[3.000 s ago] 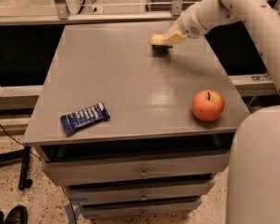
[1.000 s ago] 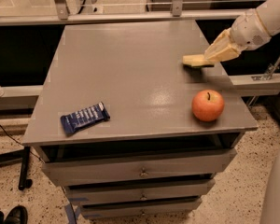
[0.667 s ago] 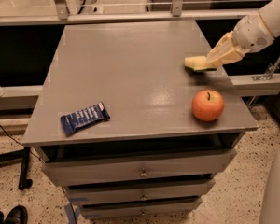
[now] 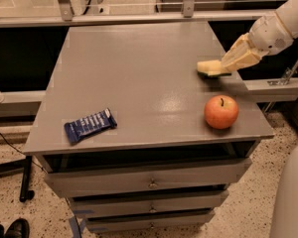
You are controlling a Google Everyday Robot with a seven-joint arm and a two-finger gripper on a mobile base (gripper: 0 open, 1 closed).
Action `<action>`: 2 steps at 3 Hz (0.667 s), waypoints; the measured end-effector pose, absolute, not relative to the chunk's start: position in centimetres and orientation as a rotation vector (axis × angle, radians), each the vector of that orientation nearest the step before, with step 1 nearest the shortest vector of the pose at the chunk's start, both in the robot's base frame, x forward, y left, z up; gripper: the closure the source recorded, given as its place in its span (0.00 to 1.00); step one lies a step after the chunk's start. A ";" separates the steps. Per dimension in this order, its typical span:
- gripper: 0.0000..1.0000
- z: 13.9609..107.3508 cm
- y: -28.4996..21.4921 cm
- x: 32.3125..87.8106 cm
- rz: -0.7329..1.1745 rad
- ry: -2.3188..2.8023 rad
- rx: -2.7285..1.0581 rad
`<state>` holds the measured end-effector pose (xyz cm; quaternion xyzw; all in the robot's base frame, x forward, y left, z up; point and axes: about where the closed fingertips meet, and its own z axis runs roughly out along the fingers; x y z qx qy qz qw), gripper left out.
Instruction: Move sponge near apple
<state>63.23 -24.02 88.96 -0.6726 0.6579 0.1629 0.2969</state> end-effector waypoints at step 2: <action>0.13 89.1 -23.3 63.9 0.446 1.709 -1.806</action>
Offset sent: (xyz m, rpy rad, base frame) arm -0.0130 0.0007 0.0073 0.0010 0.0508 0.1001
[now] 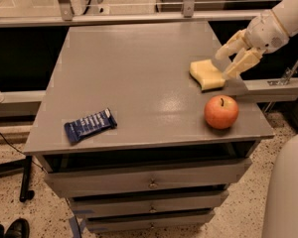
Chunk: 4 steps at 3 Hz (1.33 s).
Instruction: Move sponge near apple
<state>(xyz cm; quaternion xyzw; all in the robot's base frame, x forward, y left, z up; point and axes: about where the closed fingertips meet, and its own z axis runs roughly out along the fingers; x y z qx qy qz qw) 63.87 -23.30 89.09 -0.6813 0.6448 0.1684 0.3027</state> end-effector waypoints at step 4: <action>0.00 93.4 -22.5 65.3 0.495 1.590 -1.508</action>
Offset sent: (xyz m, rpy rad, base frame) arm -0.0070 0.0128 0.0162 0.0110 0.0338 0.1183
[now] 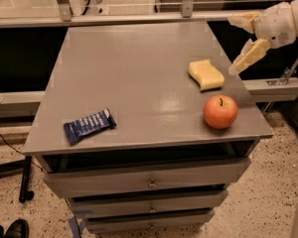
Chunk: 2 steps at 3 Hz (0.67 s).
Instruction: Move sponge near apple
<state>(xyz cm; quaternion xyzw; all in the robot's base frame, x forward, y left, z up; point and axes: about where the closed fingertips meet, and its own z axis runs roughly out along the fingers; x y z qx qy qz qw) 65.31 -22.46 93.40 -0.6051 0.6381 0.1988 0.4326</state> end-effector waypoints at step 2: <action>0.00 93.9 -26.9 64.7 0.453 1.603 -1.182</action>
Offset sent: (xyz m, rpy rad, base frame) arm -0.0122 -0.0233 0.0105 0.1306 -0.0298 -0.1185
